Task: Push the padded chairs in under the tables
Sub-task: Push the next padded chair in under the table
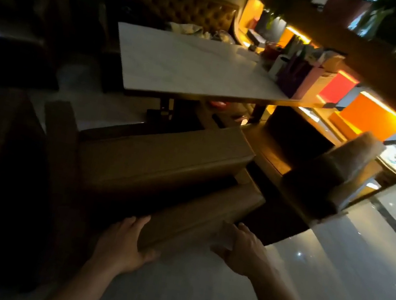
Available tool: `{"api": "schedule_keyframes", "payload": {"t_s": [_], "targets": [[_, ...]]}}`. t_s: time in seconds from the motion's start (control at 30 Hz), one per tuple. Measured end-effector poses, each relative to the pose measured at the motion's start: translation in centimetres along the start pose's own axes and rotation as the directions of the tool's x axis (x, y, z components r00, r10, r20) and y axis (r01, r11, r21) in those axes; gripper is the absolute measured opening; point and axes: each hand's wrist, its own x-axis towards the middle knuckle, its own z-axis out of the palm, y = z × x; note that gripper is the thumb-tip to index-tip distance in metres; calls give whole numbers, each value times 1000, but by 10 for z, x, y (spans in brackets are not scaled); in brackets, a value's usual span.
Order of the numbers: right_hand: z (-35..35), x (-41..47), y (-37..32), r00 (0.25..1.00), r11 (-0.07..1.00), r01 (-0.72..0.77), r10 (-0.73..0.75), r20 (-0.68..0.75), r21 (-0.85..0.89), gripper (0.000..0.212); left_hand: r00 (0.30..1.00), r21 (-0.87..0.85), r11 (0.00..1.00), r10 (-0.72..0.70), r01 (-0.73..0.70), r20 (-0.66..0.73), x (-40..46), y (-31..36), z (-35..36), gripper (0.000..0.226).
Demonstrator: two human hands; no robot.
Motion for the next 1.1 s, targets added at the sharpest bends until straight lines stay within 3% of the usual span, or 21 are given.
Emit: {"api": "schedule_keyframes", "payload": {"t_s": [0.2, 0.47, 0.6, 0.73, 1.1], "targets": [[8, 99, 37, 991, 984, 137, -134, 26, -116, 92, 986, 14, 988, -154, 155, -68, 57, 17, 20, 111], [44, 200, 53, 928, 897, 370, -343, 146, -242, 118, 951, 79, 958, -258, 274, -172, 101, 12, 70, 118], [68, 203, 49, 936, 888, 352, -339, 96, -295, 111, 920, 109, 958, -215, 264, -329, 98, 7, 85, 107], [76, 198, 53, 938, 886, 337, -346, 32, -319, 106, 898, 88, 968, -182, 236, -400, 93, 9, 91, 102], [97, 153, 44, 950, 909, 305, -270, 153, -286, 104, 919, 57, 982, -149, 182, -366, 50, -14, 110, 97]]}}
